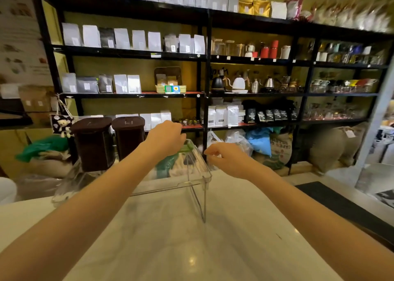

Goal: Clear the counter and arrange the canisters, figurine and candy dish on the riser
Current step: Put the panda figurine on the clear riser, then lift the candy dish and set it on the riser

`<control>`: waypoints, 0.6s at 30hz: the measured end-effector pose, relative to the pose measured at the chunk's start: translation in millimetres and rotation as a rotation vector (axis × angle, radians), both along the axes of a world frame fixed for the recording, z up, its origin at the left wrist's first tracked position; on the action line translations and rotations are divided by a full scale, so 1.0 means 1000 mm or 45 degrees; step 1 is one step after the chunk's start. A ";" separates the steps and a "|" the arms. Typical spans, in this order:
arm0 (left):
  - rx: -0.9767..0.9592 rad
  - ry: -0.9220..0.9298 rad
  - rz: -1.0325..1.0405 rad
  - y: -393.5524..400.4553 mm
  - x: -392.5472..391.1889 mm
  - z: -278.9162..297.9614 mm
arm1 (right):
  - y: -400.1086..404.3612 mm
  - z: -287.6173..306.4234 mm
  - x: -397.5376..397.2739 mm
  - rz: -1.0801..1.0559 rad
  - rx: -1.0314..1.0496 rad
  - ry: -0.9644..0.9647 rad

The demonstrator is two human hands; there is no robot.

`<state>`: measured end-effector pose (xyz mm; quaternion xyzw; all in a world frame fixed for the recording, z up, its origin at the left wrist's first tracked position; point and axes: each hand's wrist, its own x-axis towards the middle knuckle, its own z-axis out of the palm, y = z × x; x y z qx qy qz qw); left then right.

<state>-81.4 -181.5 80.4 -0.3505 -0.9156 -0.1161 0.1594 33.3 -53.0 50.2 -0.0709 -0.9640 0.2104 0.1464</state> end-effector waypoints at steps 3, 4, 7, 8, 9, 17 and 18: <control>0.007 0.032 -0.110 -0.015 0.040 -0.006 | 0.000 -0.003 0.038 0.000 0.086 0.032; 0.006 0.015 -0.157 -0.021 0.056 -0.011 | -0.001 -0.007 0.052 0.003 0.095 0.028; 0.020 -0.065 -0.262 -0.041 0.104 -0.029 | -0.004 -0.024 0.093 0.017 0.127 0.004; 0.027 -0.088 -0.281 -0.047 0.118 -0.035 | -0.005 -0.031 0.106 0.021 0.158 0.009; 0.034 -0.112 -0.296 -0.053 0.132 -0.041 | -0.007 -0.038 0.119 0.028 0.180 0.008; 0.116 -0.568 -0.368 -0.097 0.208 -0.107 | -0.024 -0.100 0.202 0.114 0.062 -0.208; 0.131 -0.623 -0.360 -0.102 0.214 -0.114 | -0.026 -0.105 0.208 0.121 -0.002 -0.215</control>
